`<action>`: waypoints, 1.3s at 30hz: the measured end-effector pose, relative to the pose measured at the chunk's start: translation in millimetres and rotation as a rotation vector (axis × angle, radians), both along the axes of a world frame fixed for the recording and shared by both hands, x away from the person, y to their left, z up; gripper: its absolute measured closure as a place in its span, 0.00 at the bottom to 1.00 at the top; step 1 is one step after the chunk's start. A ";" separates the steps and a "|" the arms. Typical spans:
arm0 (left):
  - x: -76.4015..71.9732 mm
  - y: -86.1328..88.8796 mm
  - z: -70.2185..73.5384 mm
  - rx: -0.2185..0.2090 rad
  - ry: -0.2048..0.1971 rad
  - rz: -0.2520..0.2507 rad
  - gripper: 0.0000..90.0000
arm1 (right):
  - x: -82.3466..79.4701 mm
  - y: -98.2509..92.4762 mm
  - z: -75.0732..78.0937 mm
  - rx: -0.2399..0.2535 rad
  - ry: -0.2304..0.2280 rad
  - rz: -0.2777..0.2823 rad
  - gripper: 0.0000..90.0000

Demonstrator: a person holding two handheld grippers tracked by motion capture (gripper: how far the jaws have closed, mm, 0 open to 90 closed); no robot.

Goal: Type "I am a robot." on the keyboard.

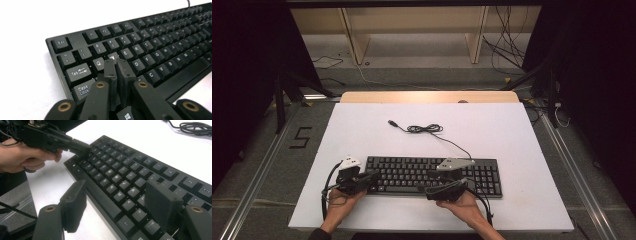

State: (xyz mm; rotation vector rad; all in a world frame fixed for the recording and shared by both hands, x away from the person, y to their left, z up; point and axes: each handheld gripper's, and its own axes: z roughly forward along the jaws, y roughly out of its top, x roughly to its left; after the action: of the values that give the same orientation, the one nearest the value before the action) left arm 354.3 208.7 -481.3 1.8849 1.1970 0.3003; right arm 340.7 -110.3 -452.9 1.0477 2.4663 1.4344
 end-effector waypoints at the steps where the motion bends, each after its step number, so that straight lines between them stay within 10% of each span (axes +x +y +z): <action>1: 0.0 0.0 0.0 0.000 0.000 0.000 0.94 | 0.3 -0.1 -0.2 0.002 -0.002 0.000 0.39; 23: -15.7 2.8 13.7 -0.093 -0.044 -0.038 0.48 | 8.4 5.1 -2.3 -0.015 -0.001 -0.016 0.69; 39: -23.2 0.3 18.2 -0.110 -0.072 -0.057 0.38 | 17.4 21.7 -10.7 -0.068 0.021 0.003 1.00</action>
State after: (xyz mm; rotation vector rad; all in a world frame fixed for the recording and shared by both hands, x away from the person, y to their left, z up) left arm 331.1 208.9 -463.1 1.7946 1.0878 0.2633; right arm 358.1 -88.6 -463.6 1.0515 2.5136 1.3362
